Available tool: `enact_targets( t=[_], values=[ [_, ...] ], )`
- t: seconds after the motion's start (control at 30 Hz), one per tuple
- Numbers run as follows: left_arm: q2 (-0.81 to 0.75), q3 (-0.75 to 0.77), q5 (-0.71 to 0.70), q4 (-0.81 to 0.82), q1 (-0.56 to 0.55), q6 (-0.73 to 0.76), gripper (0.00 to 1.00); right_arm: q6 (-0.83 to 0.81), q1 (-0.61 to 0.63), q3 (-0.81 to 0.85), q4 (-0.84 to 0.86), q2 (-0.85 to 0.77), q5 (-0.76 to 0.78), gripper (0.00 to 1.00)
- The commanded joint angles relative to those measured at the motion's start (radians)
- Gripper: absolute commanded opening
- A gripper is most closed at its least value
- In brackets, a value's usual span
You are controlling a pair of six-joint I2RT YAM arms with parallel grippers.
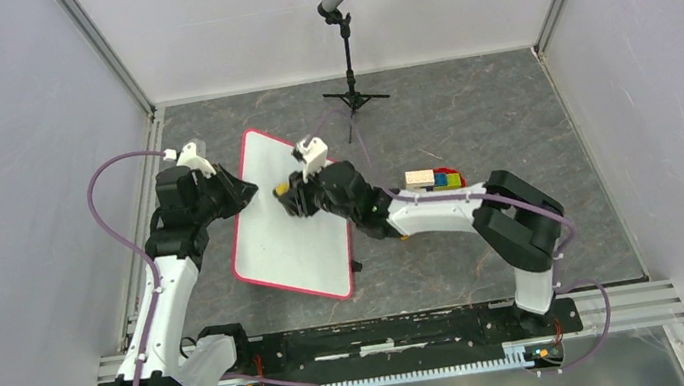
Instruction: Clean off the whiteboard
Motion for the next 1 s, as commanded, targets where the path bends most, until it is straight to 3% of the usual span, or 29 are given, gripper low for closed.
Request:
enact_targets(
  t=[0.0, 0.17, 0.37, 0.53, 0.63, 0.77, 0.87, 0.9, 0.97],
  values=[
    [0.013, -0.007, 0.044, -0.045, -0.024, 0.031, 0.02, -0.037, 0.084, -0.201, 0.008, -0.079, -0.092, 0.19],
    [0.023, -0.002, 0.053, -0.044, -0.024, 0.030, 0.02, -0.065, 0.094, -0.440, 0.071, -0.159, -0.045, 0.19],
    [0.010, 0.004, 0.033, -0.059, -0.023, 0.039, 0.09, -0.094, 0.095, -0.532, 0.022, -0.283, -0.007, 0.19],
    [-0.021, 0.007, 0.023, -0.063, -0.023, 0.046, 0.35, -0.175, 0.095, -0.525, -0.071, -0.448, 0.099, 0.19],
    [-0.036, 0.005, 0.023, -0.067, -0.024, 0.052, 0.53, -0.256, 0.093, -0.523, -0.141, -0.543, 0.229, 0.20],
    [-0.072, -0.002, 0.015, -0.068, -0.023, 0.057, 0.69, -0.345, 0.072, -0.577, -0.182, -0.670, 0.425, 0.20],
    [-0.081, -0.001, 0.033, -0.067, -0.023, 0.057, 0.77, -0.341, 0.027, -0.651, -0.214, -0.774, 0.521, 0.20],
    [-0.086, 0.000, 0.033, -0.068, -0.024, 0.057, 0.86, -0.327, 0.003, -0.681, -0.212, -0.816, 0.550, 0.20],
    [-0.086, 0.000, 0.026, -0.067, -0.025, 0.057, 0.91, -0.233, -0.080, -0.717, -0.292, -0.888, 0.629, 0.20]
  ],
)
